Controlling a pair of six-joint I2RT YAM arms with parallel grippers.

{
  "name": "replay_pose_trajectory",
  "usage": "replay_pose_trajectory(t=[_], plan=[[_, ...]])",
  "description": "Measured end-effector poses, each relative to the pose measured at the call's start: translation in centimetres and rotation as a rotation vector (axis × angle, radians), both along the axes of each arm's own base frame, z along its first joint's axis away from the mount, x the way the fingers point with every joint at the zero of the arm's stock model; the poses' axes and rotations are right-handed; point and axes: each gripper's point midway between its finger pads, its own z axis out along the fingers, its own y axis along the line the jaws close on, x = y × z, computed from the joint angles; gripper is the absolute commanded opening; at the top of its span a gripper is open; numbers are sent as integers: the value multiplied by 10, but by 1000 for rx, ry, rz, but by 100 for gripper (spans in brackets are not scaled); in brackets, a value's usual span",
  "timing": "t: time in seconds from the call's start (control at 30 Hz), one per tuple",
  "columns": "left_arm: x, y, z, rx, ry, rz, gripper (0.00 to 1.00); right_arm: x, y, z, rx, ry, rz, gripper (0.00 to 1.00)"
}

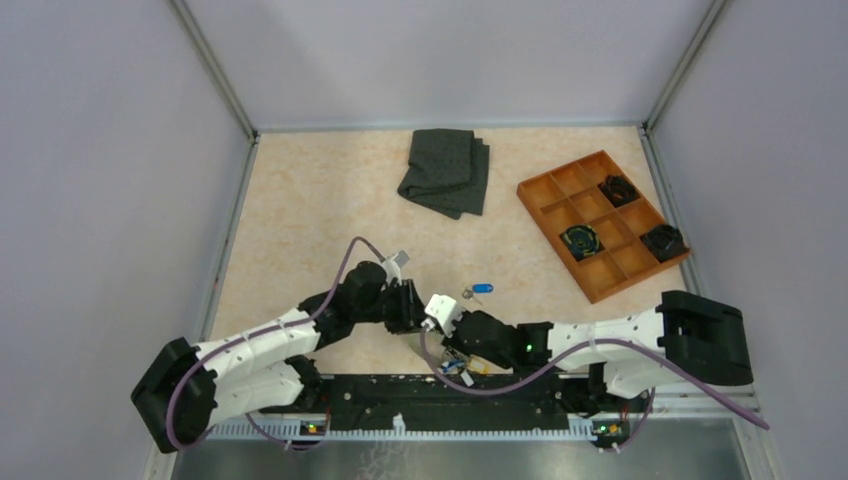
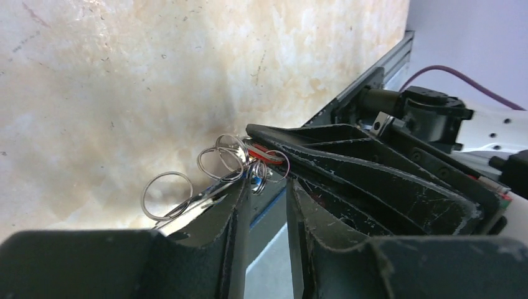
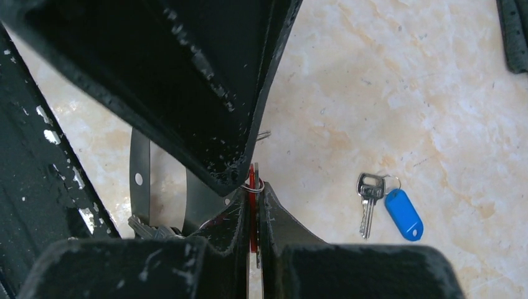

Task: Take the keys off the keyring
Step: Remove the key from the keyring.

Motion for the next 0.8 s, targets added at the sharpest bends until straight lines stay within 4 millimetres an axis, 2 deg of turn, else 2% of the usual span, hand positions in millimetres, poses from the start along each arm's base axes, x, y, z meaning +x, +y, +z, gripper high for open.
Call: replay_pose_trajectory(t=[0.4, 0.6, 0.8], plan=[[1, 13, -31, 74, -108, 74, 29, 0, -5, -14, -42, 41, -43, 0], [2, 6, -27, 48, -161, 74, 27, 0, -3, -14, -41, 48, -48, 0], [-2, 8, -32, 46, -194, 74, 26, -1, -3, -14, -35, 54, -54, 0]])
